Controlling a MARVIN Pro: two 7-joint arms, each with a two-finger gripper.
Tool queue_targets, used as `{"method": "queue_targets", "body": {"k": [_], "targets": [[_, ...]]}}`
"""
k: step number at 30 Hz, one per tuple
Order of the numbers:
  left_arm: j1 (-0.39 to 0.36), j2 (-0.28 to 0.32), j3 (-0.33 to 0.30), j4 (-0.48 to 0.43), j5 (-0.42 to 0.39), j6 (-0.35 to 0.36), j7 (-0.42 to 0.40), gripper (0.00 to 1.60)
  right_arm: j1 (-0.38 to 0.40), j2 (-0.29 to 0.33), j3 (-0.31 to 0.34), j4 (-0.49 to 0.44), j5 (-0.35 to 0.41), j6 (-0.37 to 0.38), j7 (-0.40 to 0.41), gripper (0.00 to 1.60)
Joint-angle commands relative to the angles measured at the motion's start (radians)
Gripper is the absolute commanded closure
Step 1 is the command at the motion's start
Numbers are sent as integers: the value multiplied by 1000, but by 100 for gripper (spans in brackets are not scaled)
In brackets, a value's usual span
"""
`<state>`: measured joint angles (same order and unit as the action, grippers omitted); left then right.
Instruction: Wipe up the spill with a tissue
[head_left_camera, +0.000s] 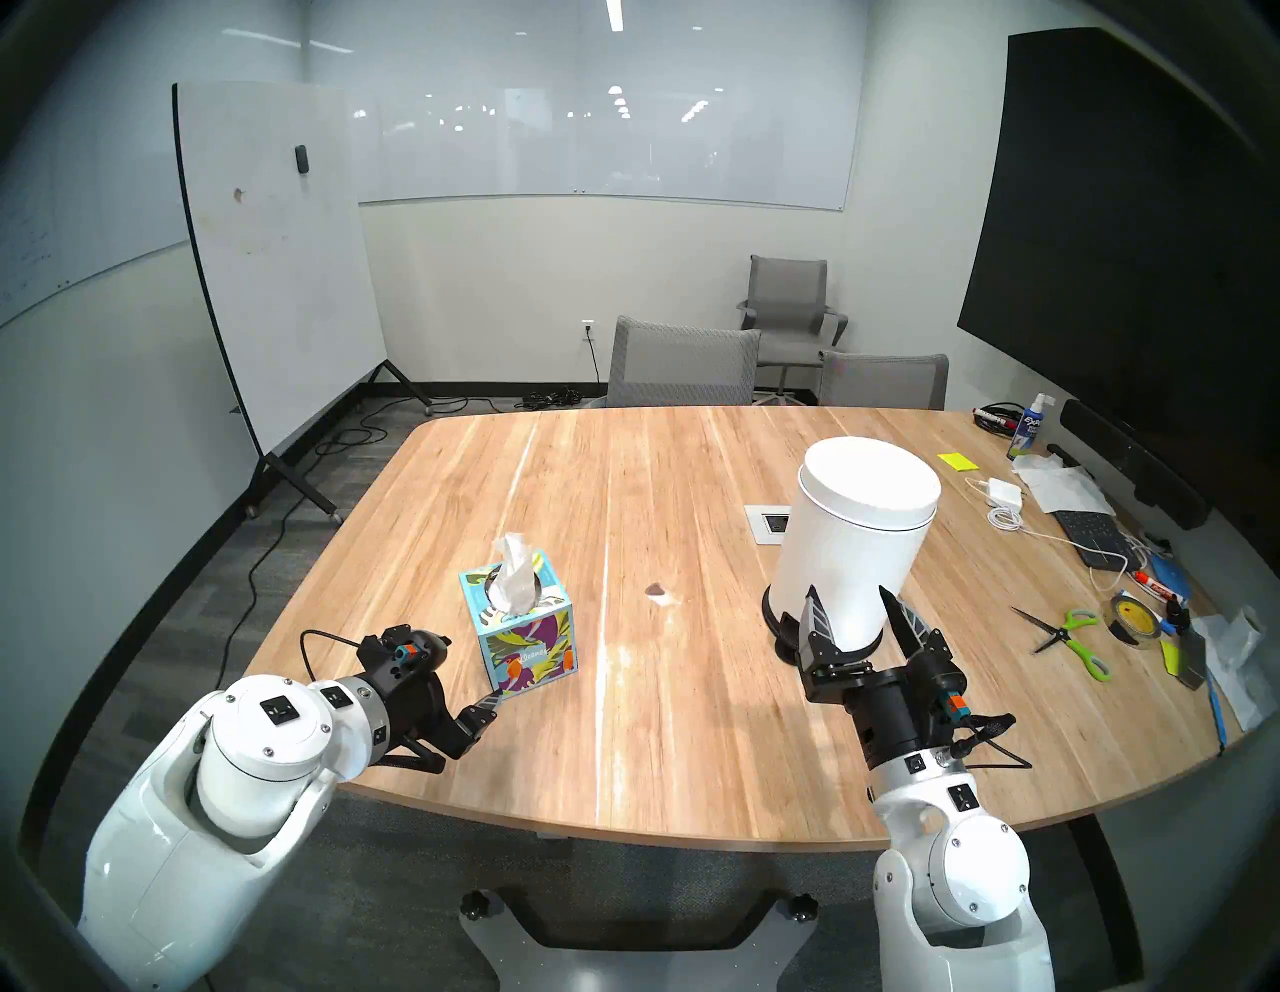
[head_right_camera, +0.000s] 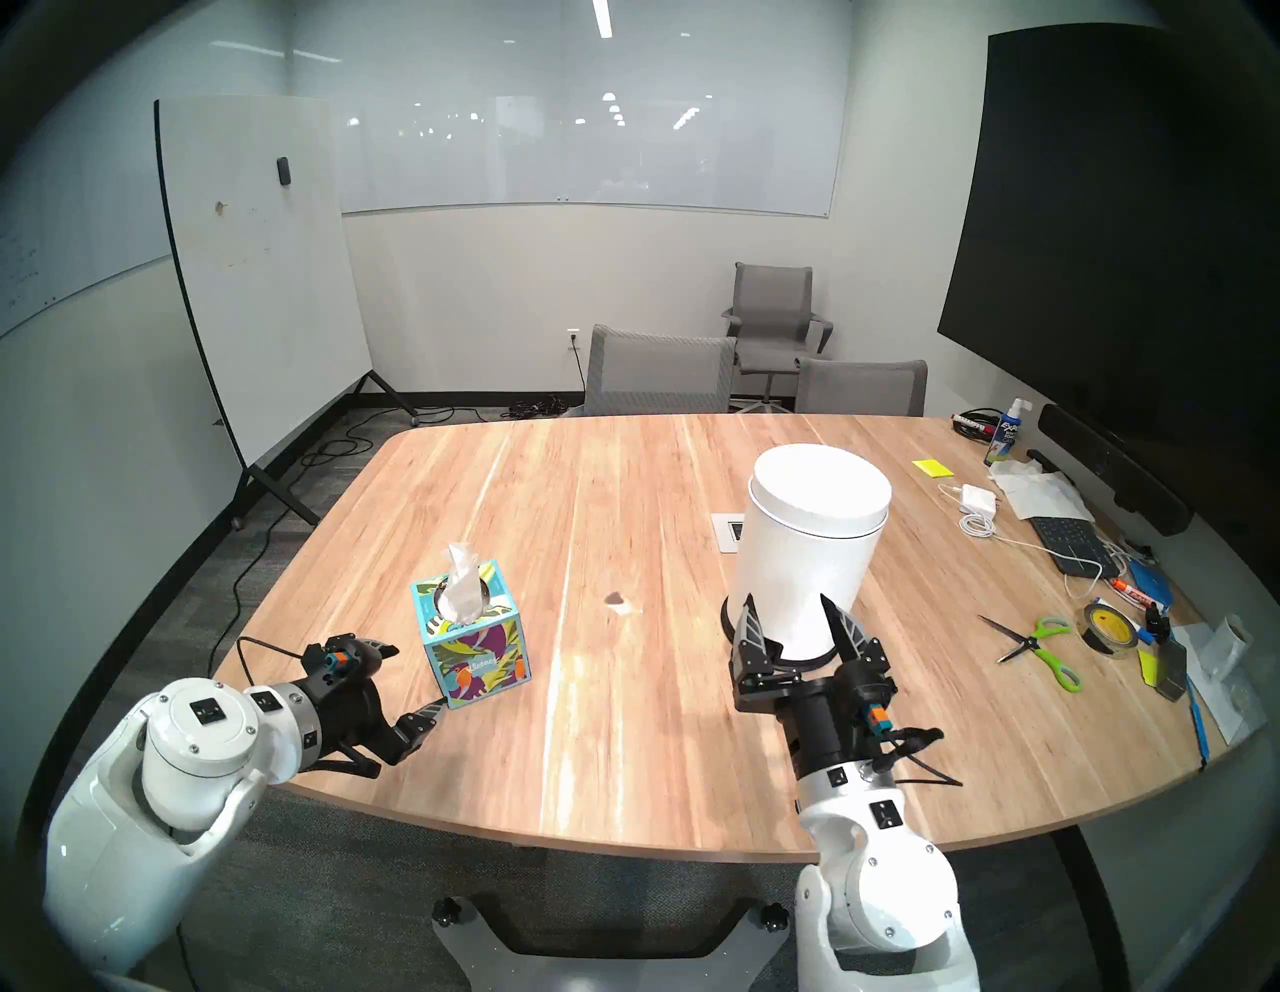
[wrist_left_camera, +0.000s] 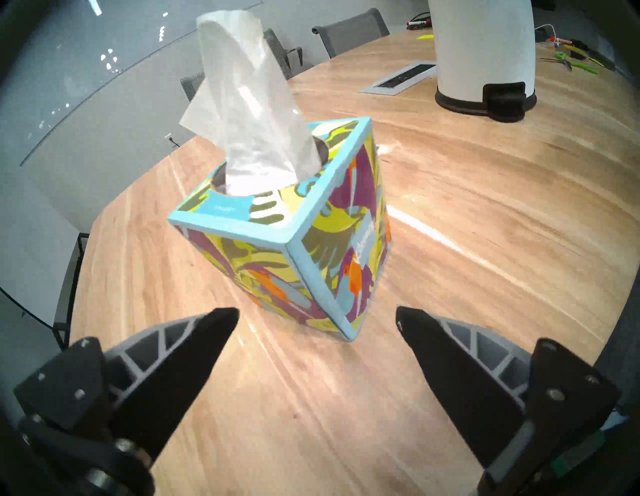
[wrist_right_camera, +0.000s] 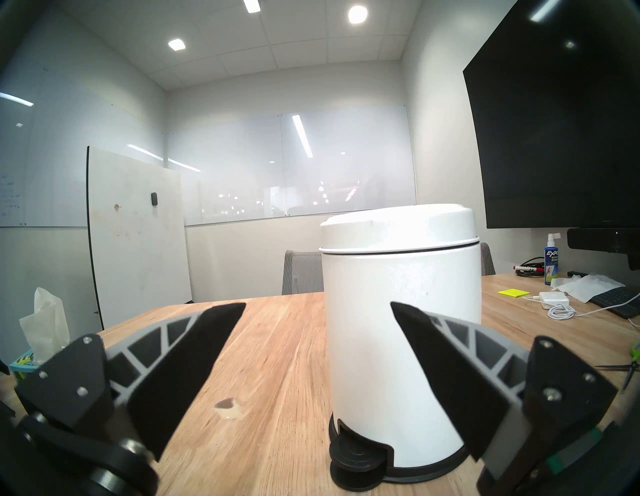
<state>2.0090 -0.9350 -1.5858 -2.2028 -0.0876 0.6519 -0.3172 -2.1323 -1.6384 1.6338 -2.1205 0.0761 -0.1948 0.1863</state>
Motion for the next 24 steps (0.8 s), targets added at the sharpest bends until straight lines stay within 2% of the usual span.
{"method": "queue_targets", "body": {"k": [1,6,13,18,24], "targets": [[-34,-86,54,-49,6,86,70,0,2,2,1,-21,0,-4,2,0],[-82,-151,110,-22,-1,152,114,0,2,2,1,-21,0,-4,2,0],[-102,-180,140,-34,-6,181,138,0,2,2,1,-21,0,-4,2,0],[-144,-207,162,-16,1,203,170,0,2,2,1,-21,0,-4,2,0],[-234,-249,177,83,-7,211,197,0,3,2,1,-21,0,-4,2,0]]}}
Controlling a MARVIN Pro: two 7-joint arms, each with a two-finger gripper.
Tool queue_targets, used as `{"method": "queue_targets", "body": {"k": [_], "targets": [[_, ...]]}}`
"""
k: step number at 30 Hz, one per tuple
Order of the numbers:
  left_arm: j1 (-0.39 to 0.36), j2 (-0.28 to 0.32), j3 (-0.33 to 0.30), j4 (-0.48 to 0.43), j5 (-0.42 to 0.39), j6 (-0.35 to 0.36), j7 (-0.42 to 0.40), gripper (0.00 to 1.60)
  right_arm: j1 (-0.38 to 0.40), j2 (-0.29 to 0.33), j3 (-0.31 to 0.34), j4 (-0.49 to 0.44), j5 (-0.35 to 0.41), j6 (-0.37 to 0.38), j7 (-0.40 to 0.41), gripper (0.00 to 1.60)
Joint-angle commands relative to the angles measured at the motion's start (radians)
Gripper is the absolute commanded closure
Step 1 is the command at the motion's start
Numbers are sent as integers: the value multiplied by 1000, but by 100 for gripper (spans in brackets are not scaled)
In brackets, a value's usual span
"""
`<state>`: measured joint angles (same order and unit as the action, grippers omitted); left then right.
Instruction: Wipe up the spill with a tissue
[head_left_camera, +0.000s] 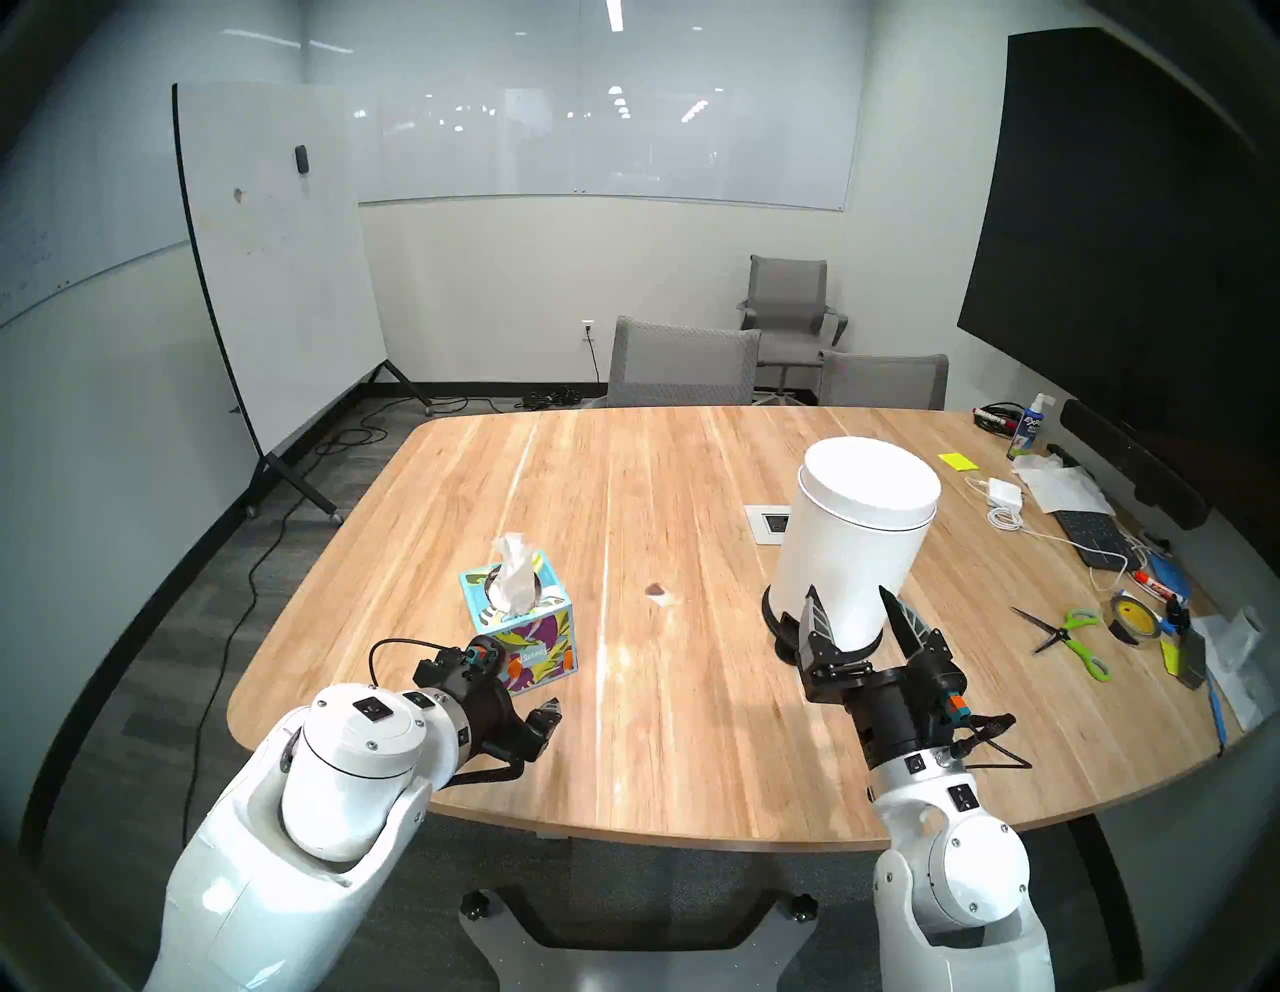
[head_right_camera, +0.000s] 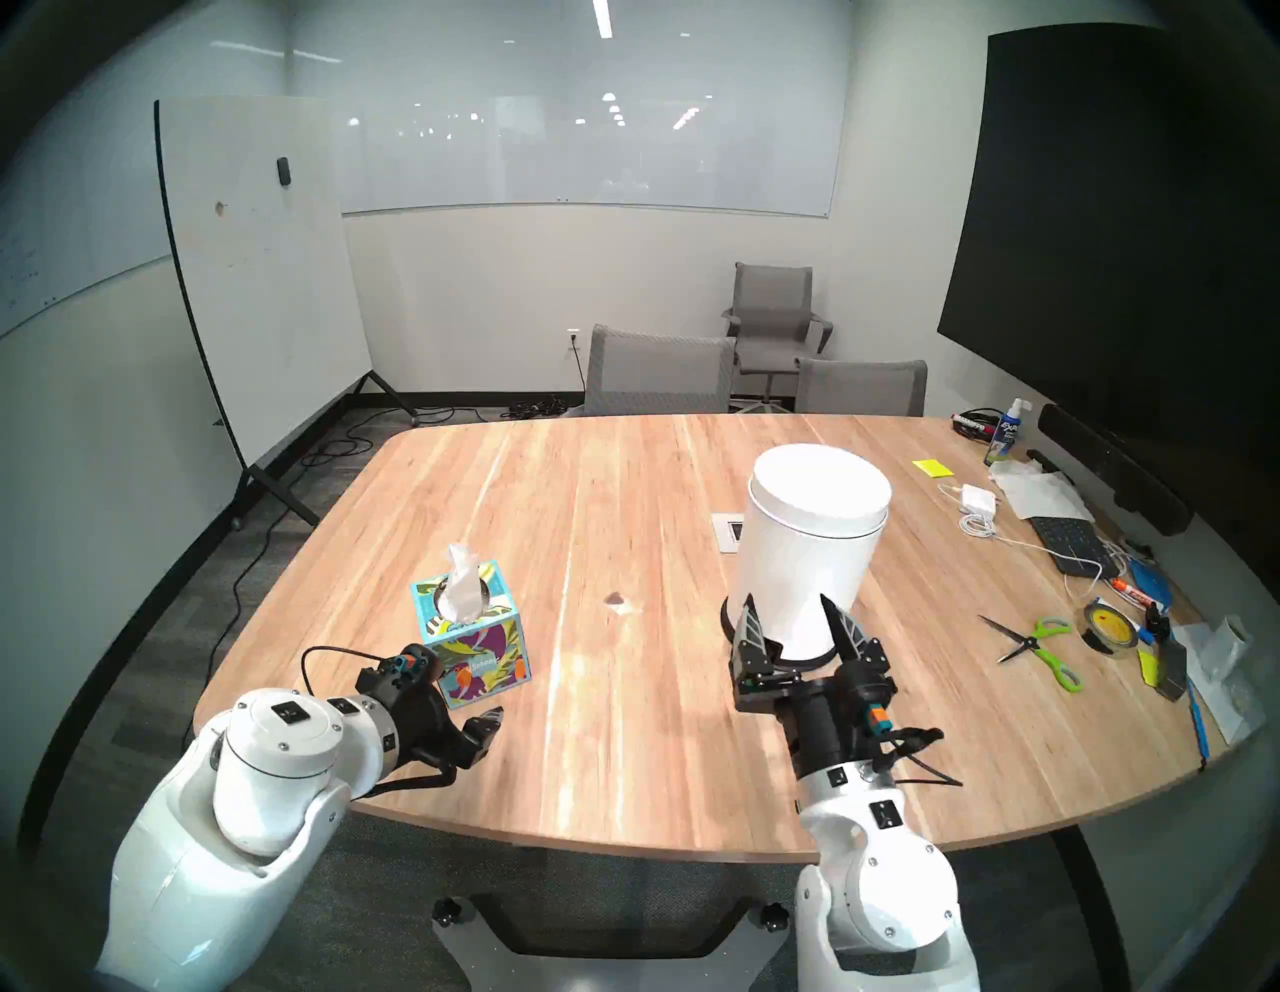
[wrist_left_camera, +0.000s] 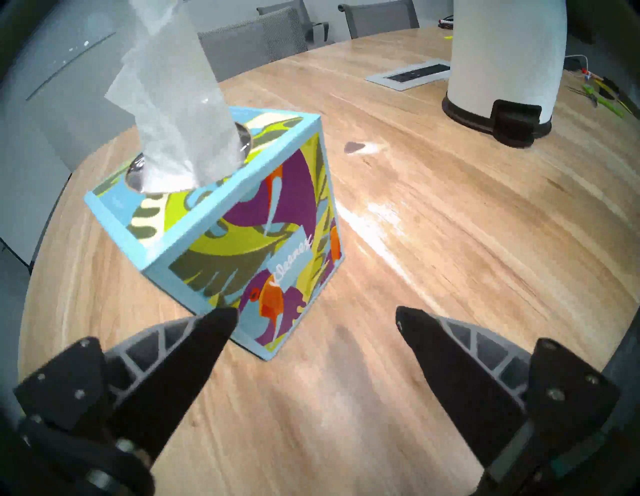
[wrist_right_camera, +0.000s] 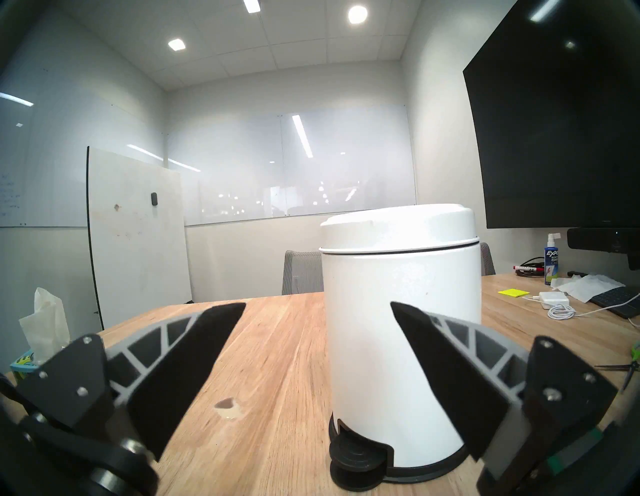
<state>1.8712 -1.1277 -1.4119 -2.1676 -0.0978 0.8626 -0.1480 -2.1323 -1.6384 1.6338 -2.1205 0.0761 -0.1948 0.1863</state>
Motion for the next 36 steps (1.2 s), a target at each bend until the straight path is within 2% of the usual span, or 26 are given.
{"method": "queue_targets", "body": {"k": [1,8,20,29,36], "targets": [[-109,-61,6,63,2,0,31,0,3,2,1,-21,0,-4,2,0],[-166,-101,26,158,5,-17,67,0,3,2,1,-21,0,-4,2,0],[-170,-141,30,186,1,-24,114,0,2,2,1,-22,0,-3,2,0],[-186,-170,-1,218,-14,-16,143,0,2,2,1,-22,0,-3,2,0],[-234,-184,-30,306,-29,-37,159,0,2,2,1,-22,0,-4,2,0]]}}
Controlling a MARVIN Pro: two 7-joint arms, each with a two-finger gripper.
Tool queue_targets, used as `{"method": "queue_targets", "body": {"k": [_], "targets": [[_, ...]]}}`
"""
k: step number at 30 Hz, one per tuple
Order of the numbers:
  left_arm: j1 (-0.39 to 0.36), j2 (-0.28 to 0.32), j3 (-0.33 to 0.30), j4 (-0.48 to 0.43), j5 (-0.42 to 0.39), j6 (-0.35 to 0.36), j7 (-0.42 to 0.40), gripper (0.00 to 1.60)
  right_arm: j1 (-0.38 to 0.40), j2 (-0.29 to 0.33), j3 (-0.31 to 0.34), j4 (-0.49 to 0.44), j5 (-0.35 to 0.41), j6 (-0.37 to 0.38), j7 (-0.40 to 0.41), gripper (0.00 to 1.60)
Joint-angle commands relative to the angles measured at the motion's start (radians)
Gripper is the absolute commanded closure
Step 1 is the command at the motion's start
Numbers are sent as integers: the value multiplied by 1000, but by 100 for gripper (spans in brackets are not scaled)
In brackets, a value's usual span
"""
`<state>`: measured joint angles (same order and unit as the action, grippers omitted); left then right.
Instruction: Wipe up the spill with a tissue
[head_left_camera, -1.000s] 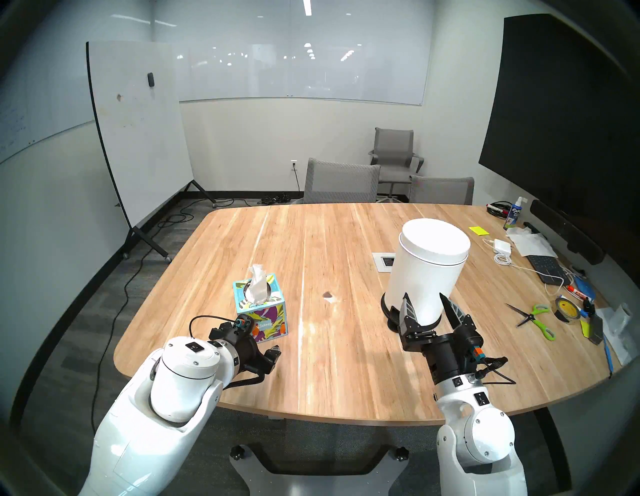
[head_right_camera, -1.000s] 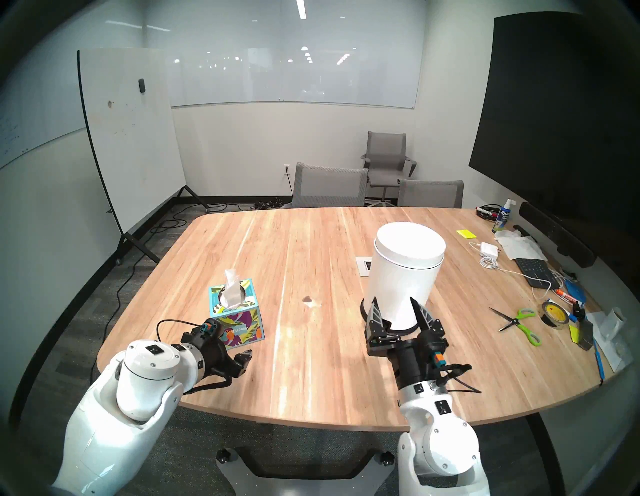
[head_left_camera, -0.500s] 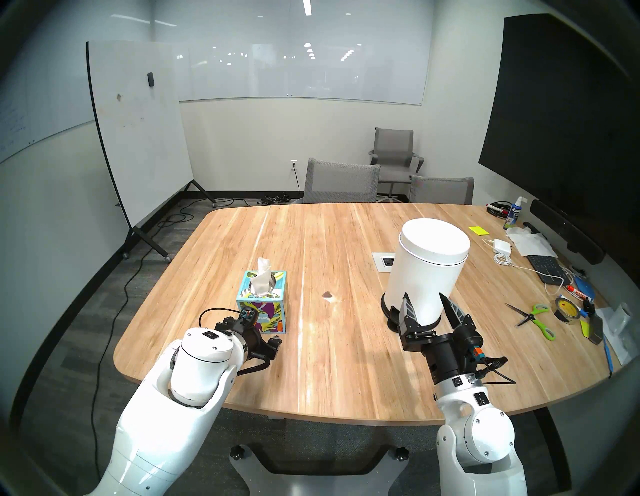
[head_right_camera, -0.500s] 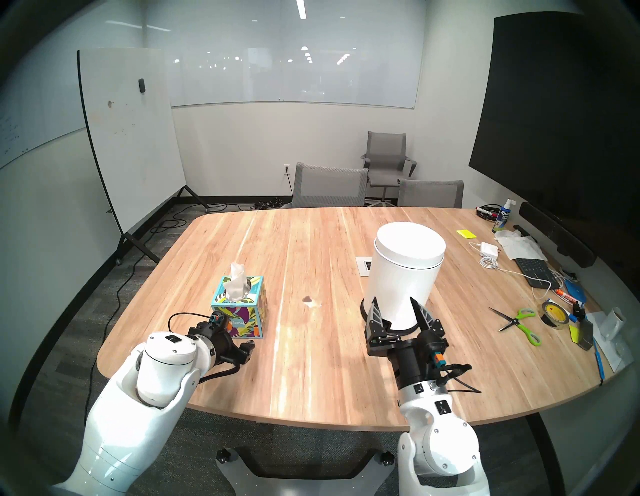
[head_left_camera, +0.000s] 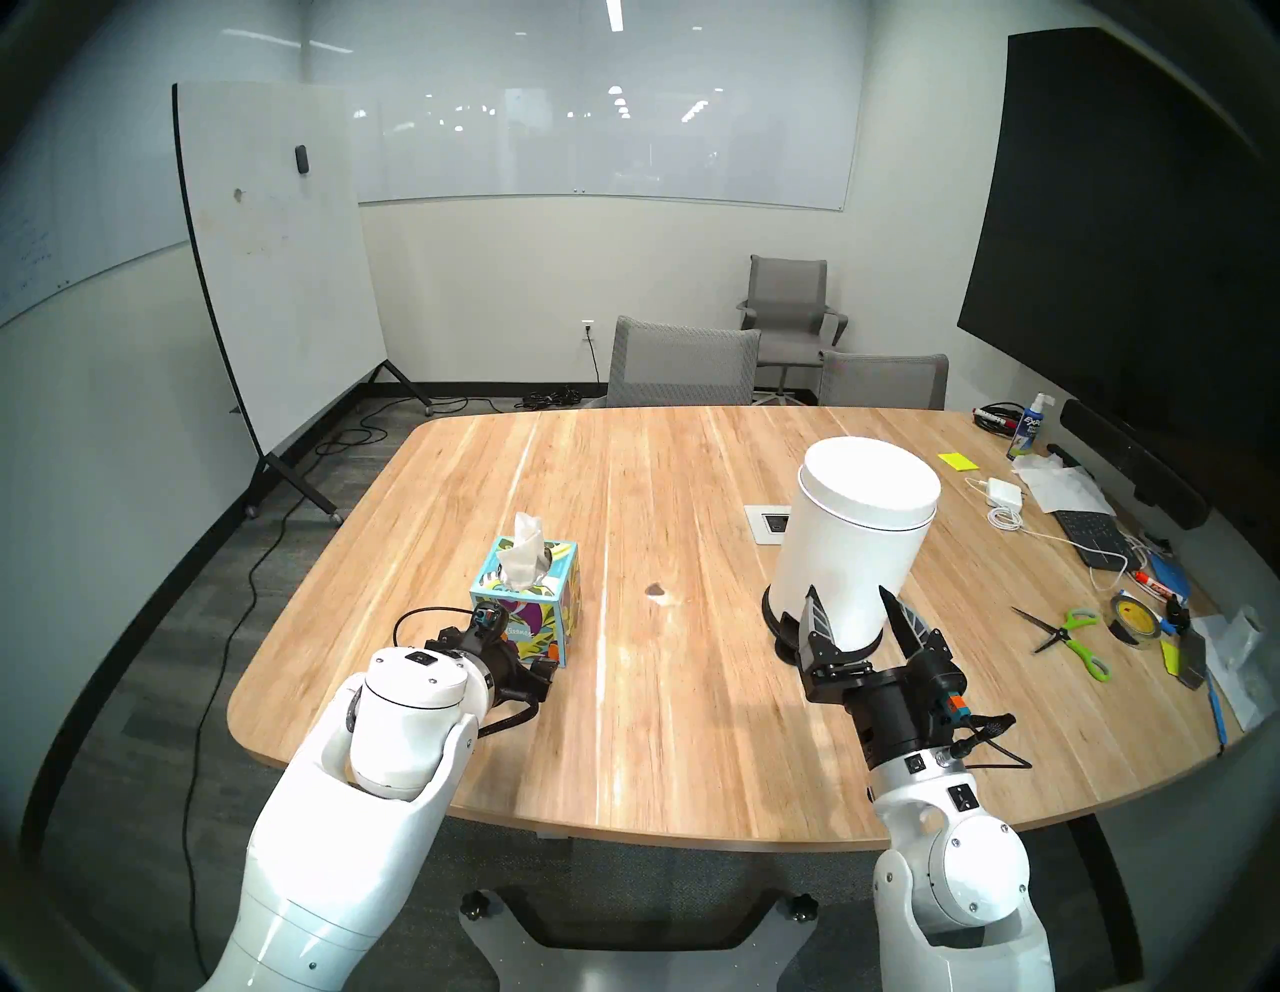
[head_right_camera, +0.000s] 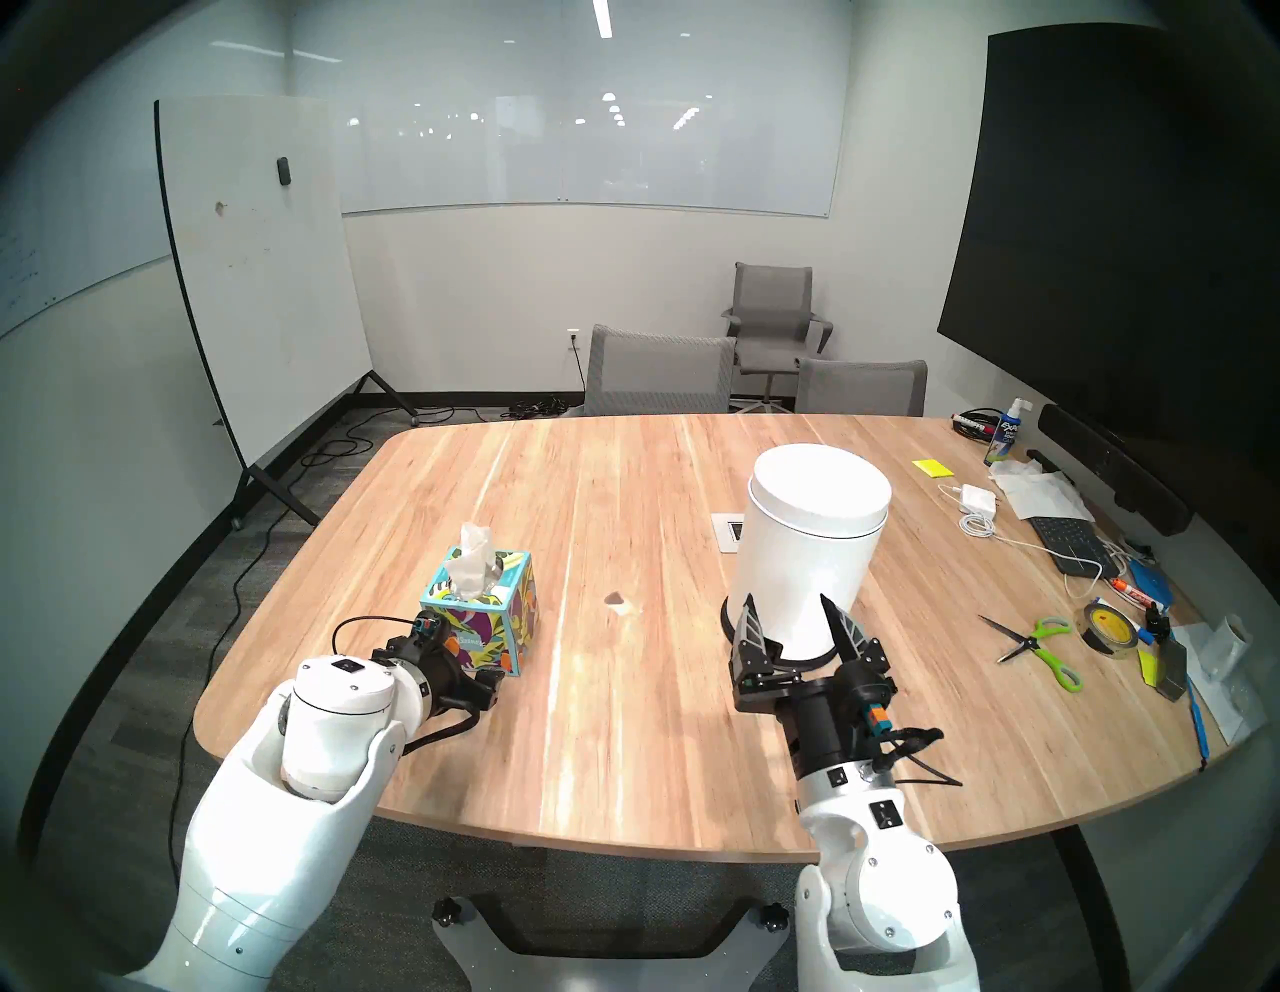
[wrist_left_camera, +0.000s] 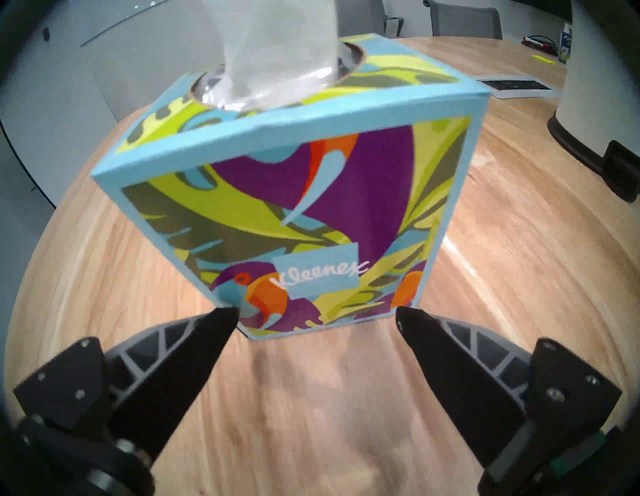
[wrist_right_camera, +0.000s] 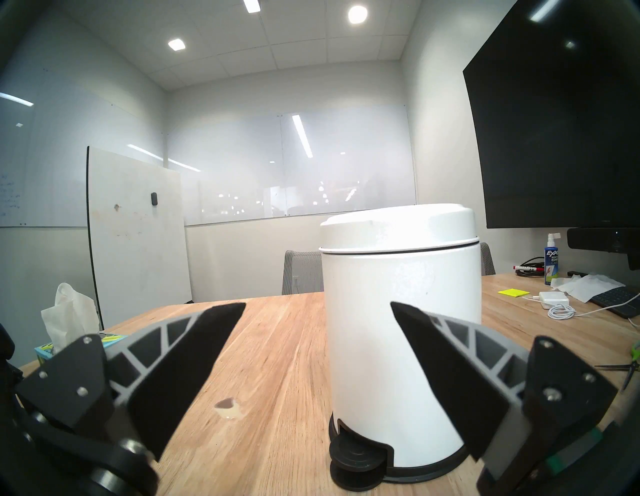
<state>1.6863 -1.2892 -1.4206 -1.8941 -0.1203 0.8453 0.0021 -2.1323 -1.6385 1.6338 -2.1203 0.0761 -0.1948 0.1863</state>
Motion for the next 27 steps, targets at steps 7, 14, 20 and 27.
{"method": "queue_targets", "body": {"k": [7,14,20,27], "targets": [[-74,-17,-48,65,-26,-30,9,0,2,2,1,-21,0,-4,2,0],[-61,10,-107,34,-52,-32,-3,0,3,2,1,-21,0,-4,2,0],[-69,14,-135,22,-63,-26,-10,0,2,2,1,-21,0,-4,2,0],[-82,-15,-139,21,-59,-30,16,0,2,2,1,-22,0,-4,2,0]]}}
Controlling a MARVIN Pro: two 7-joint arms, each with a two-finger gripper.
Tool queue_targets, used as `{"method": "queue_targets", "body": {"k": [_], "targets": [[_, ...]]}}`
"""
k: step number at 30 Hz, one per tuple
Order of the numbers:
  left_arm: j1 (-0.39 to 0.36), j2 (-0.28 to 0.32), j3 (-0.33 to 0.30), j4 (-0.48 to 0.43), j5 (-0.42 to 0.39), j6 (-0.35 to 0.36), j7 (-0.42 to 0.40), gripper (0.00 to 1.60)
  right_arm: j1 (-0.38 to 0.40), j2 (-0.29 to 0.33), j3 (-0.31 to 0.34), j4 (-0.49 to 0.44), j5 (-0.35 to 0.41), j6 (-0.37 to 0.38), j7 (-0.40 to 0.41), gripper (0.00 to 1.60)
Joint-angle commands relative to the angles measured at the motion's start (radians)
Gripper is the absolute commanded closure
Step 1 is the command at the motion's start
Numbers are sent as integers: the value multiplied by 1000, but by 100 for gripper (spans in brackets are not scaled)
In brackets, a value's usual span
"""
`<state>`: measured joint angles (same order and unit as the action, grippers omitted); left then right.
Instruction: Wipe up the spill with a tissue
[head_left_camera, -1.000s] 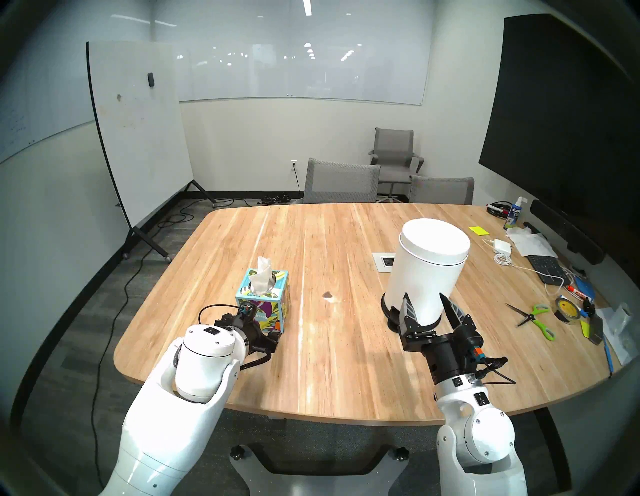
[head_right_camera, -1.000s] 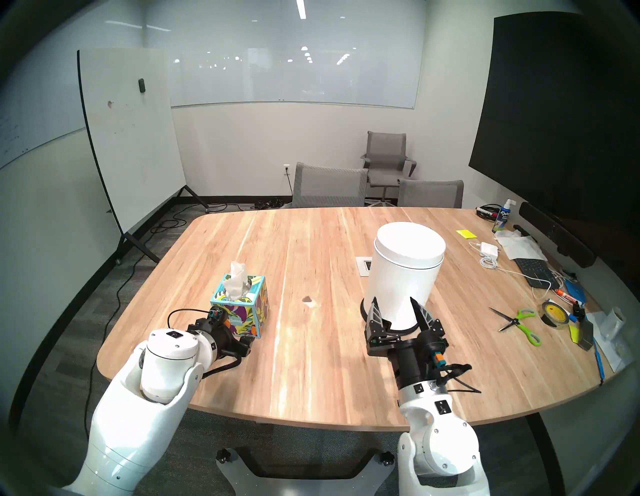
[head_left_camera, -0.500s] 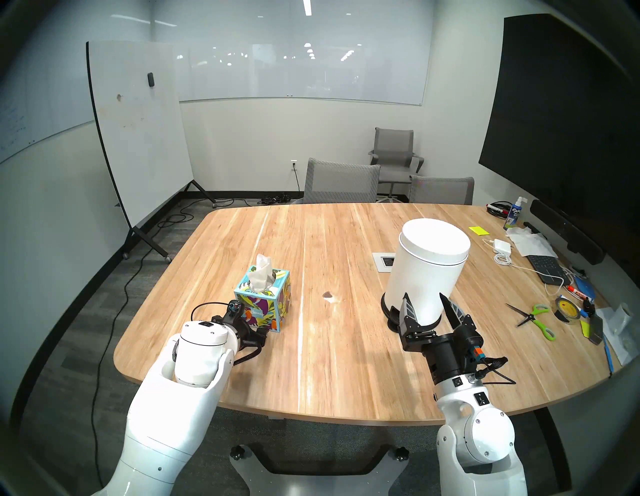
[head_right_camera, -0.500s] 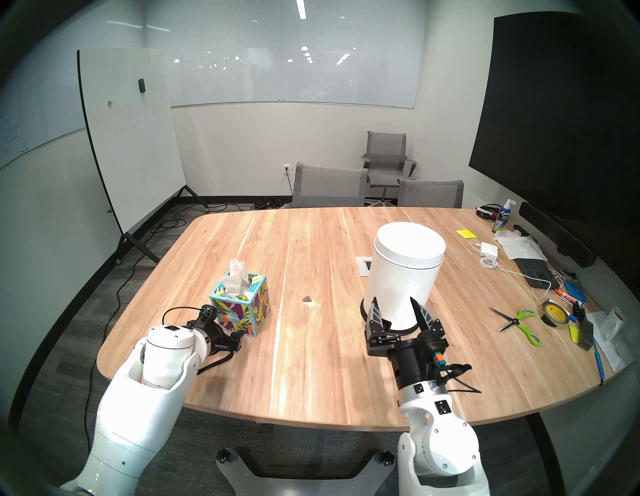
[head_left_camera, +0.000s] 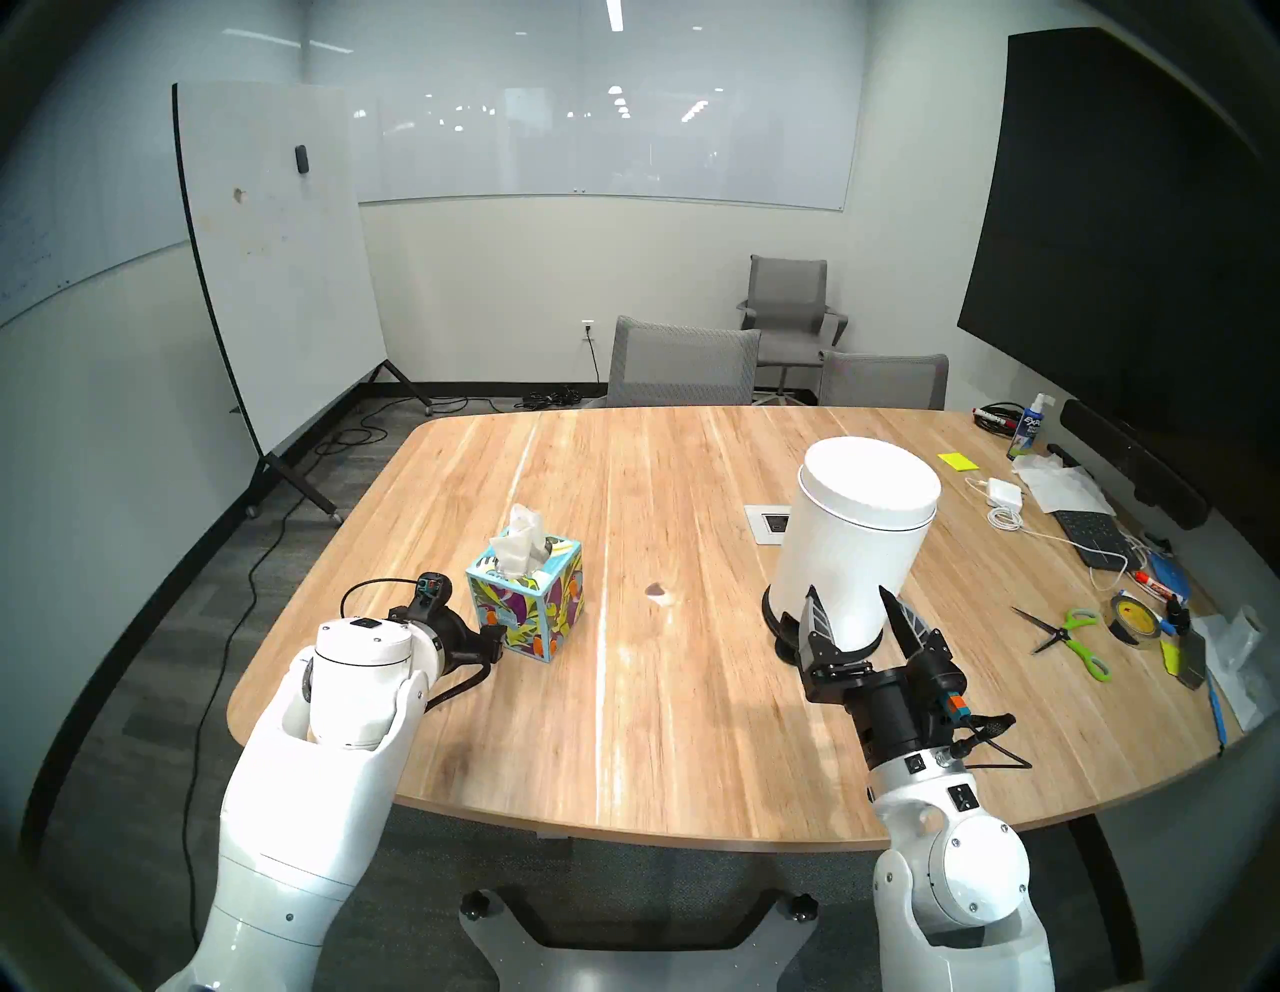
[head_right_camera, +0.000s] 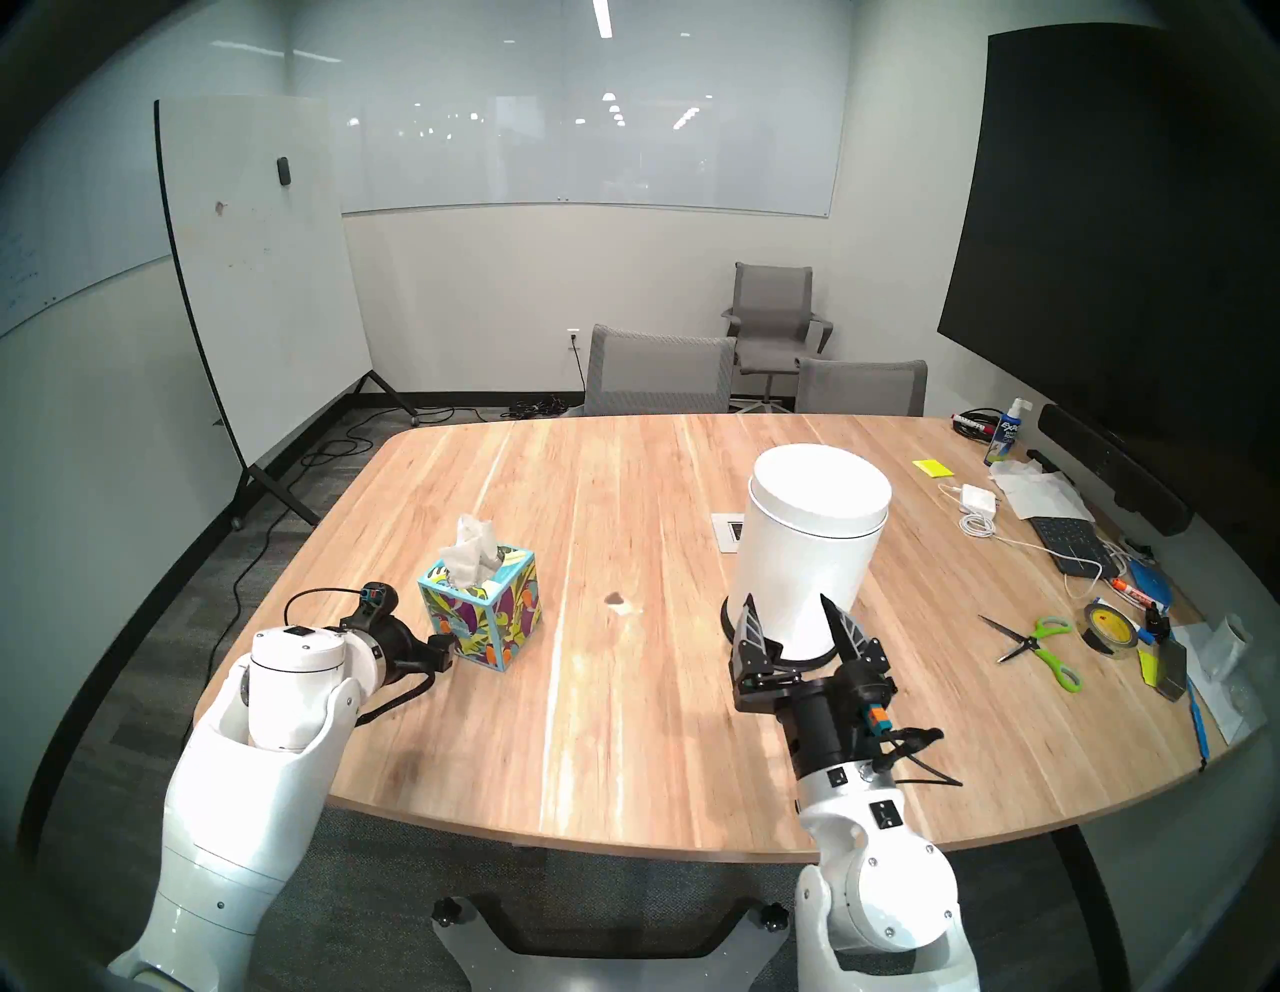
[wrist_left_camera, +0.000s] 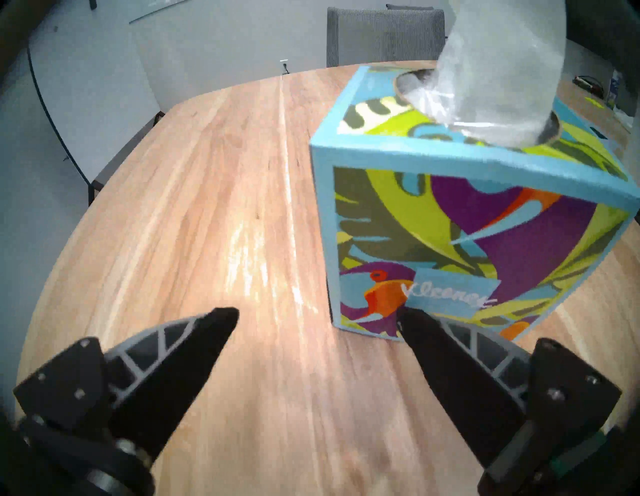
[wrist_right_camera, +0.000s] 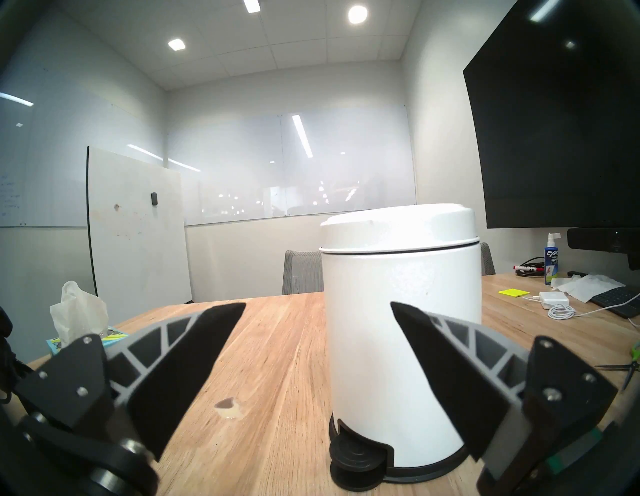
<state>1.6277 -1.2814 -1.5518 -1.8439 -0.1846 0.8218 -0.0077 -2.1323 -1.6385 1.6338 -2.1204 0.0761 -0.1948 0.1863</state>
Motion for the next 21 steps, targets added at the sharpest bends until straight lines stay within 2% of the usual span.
{"method": "queue_targets", "body": {"k": [1,15,21], "targets": [[-32,-27,-10,-26,5,-2,33,0,2,2,1,-22,0,-4,2,0],[-121,-37,-56,61,-17,7,68,0,3,2,1,-21,0,-4,2,0],[-145,-43,-66,82,-17,-22,88,0,3,2,1,-21,0,-4,2,0]]}}
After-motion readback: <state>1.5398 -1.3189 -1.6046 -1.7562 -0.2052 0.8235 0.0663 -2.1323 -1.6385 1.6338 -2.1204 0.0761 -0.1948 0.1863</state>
